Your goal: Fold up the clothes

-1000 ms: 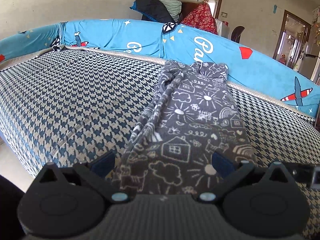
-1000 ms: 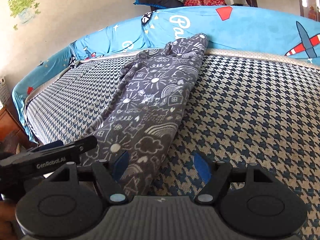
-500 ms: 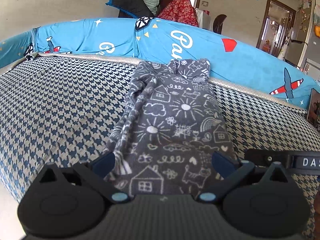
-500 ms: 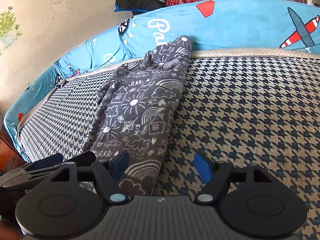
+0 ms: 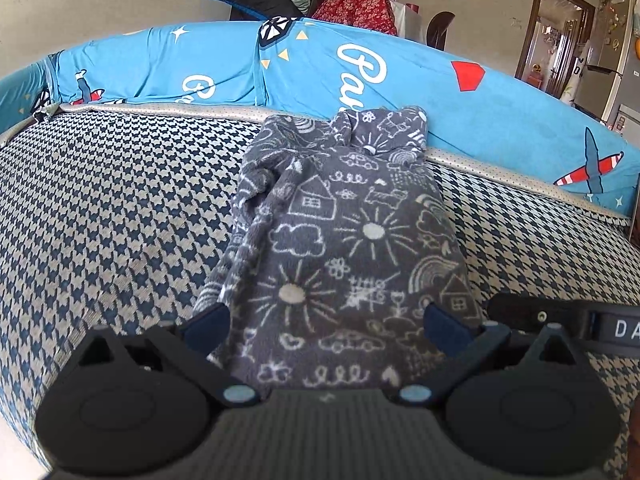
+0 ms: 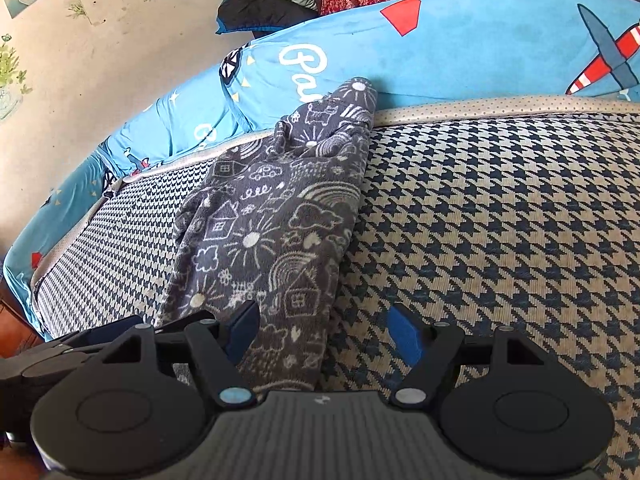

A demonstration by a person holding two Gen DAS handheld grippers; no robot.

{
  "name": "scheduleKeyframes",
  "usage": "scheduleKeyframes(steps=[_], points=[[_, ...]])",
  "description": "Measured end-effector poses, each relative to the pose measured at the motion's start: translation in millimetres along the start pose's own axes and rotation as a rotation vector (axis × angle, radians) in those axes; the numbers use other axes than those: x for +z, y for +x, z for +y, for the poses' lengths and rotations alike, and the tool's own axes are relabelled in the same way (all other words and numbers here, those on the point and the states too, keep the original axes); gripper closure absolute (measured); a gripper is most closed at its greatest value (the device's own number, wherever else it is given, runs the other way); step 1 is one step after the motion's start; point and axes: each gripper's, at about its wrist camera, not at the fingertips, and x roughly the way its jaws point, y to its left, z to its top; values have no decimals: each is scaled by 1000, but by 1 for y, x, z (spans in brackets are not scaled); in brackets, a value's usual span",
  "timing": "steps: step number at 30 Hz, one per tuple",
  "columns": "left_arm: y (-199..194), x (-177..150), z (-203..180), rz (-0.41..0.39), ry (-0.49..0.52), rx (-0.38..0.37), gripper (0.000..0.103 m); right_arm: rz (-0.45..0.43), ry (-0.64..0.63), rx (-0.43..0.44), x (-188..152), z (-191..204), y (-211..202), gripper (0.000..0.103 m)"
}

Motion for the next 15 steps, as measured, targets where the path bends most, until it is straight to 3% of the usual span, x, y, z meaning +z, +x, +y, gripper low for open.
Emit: scheduleKeyframes(steps=[10,15], points=[[22,13,3,32,-29,23,0,-15,32,12,15,-3,20,34],[30,18,4,41,-38,23,0,-18,59,51,24,-5,34,43]])
